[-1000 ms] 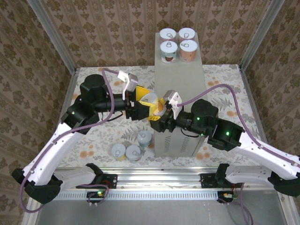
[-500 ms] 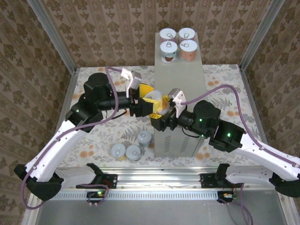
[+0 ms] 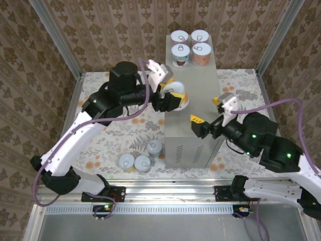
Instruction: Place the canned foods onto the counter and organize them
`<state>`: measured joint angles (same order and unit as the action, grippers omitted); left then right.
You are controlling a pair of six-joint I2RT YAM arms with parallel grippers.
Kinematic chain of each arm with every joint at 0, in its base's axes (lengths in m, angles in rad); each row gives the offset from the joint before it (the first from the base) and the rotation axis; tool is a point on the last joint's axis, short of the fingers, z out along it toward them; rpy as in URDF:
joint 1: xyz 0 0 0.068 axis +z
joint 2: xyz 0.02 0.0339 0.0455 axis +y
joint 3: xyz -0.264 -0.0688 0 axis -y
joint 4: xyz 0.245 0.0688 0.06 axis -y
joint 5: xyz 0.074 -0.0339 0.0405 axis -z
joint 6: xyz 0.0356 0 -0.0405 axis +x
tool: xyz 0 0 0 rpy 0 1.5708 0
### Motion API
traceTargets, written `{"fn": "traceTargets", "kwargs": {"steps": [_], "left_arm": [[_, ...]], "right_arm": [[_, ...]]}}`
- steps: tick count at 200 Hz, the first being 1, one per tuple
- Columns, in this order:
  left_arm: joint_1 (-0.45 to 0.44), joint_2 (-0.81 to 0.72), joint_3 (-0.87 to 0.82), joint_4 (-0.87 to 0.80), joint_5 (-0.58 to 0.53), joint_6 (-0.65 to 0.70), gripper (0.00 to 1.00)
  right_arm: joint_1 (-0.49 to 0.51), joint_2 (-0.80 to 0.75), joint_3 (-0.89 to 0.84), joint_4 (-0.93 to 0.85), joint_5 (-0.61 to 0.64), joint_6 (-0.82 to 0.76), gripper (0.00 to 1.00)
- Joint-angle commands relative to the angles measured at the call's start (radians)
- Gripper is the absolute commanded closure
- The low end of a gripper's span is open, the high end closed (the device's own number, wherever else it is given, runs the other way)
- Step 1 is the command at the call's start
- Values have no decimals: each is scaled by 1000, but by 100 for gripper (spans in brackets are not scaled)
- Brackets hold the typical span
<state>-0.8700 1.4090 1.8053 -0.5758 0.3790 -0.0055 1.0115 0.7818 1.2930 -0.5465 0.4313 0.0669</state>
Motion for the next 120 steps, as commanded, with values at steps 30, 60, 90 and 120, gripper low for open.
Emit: {"fn": "traceTargets", "kwargs": {"steps": [30,60,90,120], "left_arm": [[-51,122,198,-100,-205,142,34],[-80,179,256,-135,-274,185,33],[-100,221,300,-169,-316,215,31],[-103,232,304,-171,-317,215,27]], "right_arm": [[-4,-40,70,-170,216,4,0],[-3,-65,58,-177,237,1,0],[-4,-76,36,-170,249,1,0],[-3,-75,22,-168,249,5,0]]}}
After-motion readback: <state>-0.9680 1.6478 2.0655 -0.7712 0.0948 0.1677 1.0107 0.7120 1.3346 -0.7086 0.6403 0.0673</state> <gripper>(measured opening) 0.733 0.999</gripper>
